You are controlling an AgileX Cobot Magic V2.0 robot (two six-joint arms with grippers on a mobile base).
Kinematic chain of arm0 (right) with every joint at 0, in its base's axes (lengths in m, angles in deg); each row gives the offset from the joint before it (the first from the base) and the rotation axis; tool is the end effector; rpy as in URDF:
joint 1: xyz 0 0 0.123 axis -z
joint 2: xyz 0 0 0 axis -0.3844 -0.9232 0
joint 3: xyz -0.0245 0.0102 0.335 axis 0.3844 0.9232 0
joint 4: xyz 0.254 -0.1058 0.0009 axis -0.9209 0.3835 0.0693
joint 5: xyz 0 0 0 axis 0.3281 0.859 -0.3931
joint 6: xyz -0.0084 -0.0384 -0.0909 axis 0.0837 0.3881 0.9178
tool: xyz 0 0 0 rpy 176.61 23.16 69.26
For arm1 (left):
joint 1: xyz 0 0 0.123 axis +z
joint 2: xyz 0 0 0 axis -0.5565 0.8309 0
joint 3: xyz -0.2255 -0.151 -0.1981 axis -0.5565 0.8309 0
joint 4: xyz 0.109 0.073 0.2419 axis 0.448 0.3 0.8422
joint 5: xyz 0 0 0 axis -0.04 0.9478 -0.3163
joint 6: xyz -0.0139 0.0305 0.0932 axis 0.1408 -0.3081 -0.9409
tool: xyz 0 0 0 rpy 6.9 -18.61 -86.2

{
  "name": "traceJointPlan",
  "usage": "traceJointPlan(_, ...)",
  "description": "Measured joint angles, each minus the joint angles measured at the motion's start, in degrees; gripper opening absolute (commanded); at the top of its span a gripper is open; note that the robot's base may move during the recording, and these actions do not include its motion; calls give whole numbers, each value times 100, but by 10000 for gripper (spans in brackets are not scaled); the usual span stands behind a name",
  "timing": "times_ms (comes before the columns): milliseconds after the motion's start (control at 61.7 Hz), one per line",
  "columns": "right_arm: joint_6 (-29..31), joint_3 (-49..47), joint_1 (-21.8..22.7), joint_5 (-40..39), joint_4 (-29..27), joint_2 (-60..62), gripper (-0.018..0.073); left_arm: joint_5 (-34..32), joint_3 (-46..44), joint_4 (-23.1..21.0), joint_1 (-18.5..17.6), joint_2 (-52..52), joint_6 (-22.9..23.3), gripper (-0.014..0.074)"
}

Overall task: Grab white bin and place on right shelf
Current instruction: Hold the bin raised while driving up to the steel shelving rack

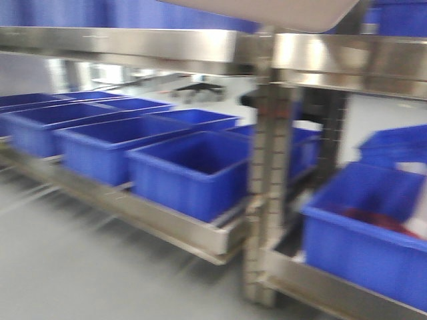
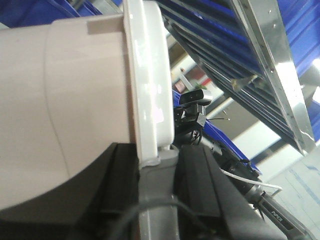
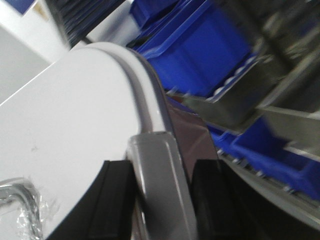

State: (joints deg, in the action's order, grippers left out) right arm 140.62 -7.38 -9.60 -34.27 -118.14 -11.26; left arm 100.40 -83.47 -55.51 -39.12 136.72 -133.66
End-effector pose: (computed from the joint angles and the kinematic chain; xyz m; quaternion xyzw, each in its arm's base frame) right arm 0.3872 -0.0142 0.4362 0.0850 0.7120 0.4622 0.5217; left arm 0.3646 -0.1245 0.4981 0.1738 0.6660 -0.6048 0.4006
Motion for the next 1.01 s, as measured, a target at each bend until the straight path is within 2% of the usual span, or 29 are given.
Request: traceJointPlan(1005,26,0,0,-39,9,0,55,9,0,-10,-22,0,0,-117)
